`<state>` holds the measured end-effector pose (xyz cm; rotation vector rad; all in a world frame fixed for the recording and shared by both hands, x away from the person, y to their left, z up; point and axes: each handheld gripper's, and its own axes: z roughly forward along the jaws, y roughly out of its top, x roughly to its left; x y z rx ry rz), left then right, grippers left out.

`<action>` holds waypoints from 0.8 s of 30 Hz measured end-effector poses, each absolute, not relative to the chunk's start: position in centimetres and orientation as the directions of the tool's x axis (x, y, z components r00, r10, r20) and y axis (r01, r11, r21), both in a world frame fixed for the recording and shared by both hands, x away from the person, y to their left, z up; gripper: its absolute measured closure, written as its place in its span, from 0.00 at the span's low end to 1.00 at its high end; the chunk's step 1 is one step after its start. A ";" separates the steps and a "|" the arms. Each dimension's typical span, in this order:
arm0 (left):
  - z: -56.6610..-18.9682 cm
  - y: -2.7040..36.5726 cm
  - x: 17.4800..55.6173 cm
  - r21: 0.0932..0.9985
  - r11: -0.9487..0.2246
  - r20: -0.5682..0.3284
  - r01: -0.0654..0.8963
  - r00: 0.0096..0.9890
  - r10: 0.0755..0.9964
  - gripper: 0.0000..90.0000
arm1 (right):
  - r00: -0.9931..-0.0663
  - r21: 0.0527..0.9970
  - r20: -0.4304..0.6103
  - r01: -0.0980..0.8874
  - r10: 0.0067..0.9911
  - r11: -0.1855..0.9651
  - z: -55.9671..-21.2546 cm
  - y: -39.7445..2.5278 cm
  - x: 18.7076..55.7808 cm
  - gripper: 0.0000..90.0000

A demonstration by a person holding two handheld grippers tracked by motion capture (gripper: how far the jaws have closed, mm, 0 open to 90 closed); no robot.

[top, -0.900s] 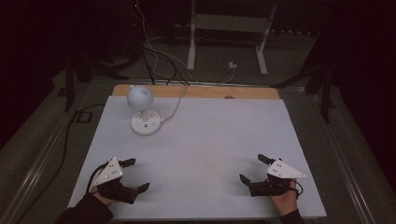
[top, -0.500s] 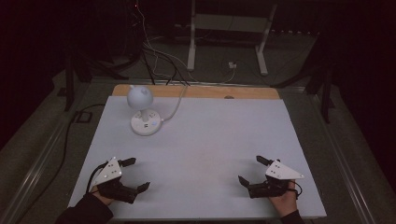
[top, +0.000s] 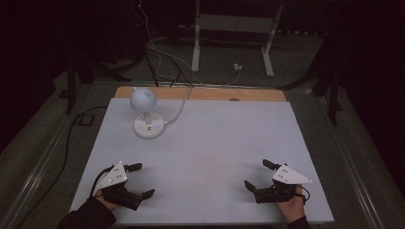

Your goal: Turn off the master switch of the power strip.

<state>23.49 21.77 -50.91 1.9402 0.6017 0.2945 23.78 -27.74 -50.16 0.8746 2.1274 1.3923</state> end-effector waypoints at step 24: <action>-49.8 20.9 23.4 0.891 -0.371 -0.035 0.263 0.854 0.520 0.00 | -0.689 0.924 -0.055 0.239 0.723 0.298 -49.8 -27.6 23.3 0.00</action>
